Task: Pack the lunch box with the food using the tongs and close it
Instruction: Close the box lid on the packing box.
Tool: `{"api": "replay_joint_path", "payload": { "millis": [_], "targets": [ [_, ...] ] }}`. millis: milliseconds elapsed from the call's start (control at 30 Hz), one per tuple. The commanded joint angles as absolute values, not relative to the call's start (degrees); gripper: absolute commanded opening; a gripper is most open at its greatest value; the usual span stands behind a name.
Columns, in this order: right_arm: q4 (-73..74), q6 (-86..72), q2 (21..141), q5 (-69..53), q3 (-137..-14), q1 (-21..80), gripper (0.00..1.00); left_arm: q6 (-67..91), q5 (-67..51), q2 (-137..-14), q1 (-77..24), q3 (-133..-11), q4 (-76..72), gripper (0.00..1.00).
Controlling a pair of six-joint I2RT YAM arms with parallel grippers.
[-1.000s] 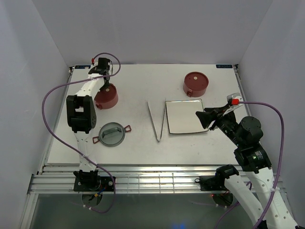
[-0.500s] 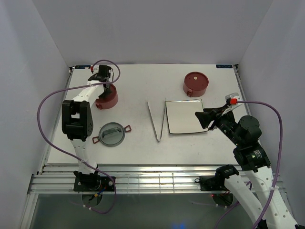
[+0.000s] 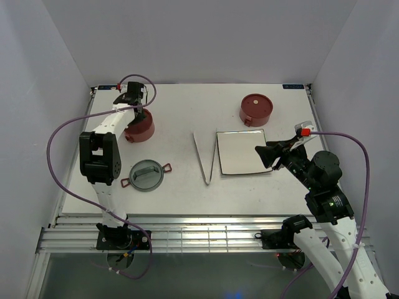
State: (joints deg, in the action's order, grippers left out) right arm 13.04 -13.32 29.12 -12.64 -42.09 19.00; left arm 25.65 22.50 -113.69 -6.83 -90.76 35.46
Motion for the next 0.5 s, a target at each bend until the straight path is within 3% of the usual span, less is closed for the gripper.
{"api": "replay_joint_path", "payload": {
  "millis": [0, 200, 467],
  "targets": [
    [10.5, -13.0, 28.8, -13.3, -42.2, 19.2, 0.57, 22.7, 23.3, -111.8, -6.8, -98.2, 35.4, 0.1],
    [10.5, -12.9, 28.7, -13.1, -42.3, 19.2, 0.57, 18.5, 23.6, -120.8, -6.6, -107.3, 36.7, 0.08],
    [10.5, -12.8, 29.0, -13.1, -42.3, 19.2, 0.57, 20.9, 22.7, -124.6, -6.6, -102.0, 34.9, 0.06]
  ]
}}
